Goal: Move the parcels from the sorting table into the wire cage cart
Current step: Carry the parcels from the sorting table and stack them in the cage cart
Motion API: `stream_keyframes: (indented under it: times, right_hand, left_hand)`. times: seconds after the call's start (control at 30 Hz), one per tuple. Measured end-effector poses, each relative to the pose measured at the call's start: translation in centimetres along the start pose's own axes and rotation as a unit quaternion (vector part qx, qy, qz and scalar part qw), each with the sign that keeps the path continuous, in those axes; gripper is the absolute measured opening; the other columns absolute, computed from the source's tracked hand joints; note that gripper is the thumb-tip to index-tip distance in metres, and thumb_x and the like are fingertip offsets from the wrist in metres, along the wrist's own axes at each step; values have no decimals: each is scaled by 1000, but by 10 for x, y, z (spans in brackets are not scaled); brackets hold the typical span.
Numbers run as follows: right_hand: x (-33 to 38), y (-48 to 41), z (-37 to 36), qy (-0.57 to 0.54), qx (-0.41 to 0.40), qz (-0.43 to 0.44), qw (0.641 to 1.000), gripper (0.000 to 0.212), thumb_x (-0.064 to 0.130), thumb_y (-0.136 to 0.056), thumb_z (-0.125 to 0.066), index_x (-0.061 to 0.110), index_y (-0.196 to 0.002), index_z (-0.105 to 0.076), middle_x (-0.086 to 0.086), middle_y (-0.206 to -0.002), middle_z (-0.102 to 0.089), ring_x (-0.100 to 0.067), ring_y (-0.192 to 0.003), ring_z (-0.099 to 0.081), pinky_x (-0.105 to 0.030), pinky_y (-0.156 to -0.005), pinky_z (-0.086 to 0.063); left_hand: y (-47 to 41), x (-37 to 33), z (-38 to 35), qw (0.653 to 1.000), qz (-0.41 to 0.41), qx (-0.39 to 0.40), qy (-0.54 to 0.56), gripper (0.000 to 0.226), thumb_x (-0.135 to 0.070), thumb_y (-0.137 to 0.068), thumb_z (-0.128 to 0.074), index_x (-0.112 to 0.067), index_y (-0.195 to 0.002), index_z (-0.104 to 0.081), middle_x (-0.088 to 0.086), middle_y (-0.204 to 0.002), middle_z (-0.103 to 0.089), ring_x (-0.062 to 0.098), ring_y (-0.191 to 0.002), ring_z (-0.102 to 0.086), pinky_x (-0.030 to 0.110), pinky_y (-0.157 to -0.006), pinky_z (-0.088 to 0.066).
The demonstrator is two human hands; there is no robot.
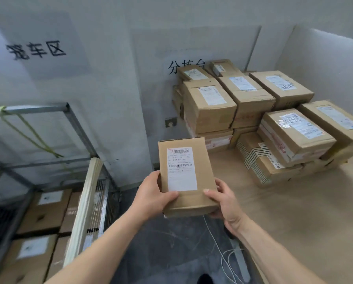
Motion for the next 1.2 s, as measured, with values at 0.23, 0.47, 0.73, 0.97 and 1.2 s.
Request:
stream_keyframes:
  times: [0.23, 0.47, 0.73, 0.97, 1.2]
  right_hand:
    - [37, 5, -84, 69, 97, 55, 991, 73, 39, -62, -74, 28, -130, -49, -4, -113, -69, -4, -79, -69, -20, -57, -51]
    - [62, 15, -152, 105, 165, 96, 976, 87, 55, -62, -74, 42, -138, -35, 0, -122, -61, -20, -107, -63, -26, -65, -55]
    - [76, -4, -199, 104, 233, 114, 960, 95, 41, -77, -81, 38, -154, -27, 0, -119, -65, -17, -100, -69, -24, -70, -56]
    - [79, -24, -227, 136, 328, 111, 928, 99, 50, -67, -79, 43, -153, -30, -3, -126, -66, -17, -105, -70, -36, -80, -62]
    - [74, -34, -254, 156, 409, 77, 896, 75, 44, -71, -72, 38, -138, -37, -7, -118, -69, -16, -94, -72, -27, -67, -58]
  left_hand:
    - [30, 16, 90, 995, -20, -94, 21, 73, -24, -76, -86, -19, -139, -50, -11, -109, -62, 1, -90, -60, 11, -69, -45]
    - [55, 29, 155, 985, -22, -170, 18, 72, -25, -79, -84, -22, -141, -50, -14, -108, -61, 6, -90, -62, 20, -77, -53]
    - [83, 52, 197, 966, 7, -258, -15, 53, -34, -91, -72, -20, -140, -55, -7, -112, -64, 5, -94, -64, 25, -83, -54]
    - [100, 55, 198, 958, 36, -285, 6, 53, -32, -93, -69, -28, -143, -51, -11, -119, -65, 6, -100, -65, 31, -86, -58]
    - [122, 59, 193, 938, 75, -339, 22, 61, -19, -89, -74, -26, -144, -48, -12, -120, -63, 9, -102, -65, 35, -89, -59]
Point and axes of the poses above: each hand's wrist, its own y-axis away from the middle knuckle, its own z-axis out of the back of the hand, x = y × z, the point moved 5 cm from there along -y, towards the middle knuckle
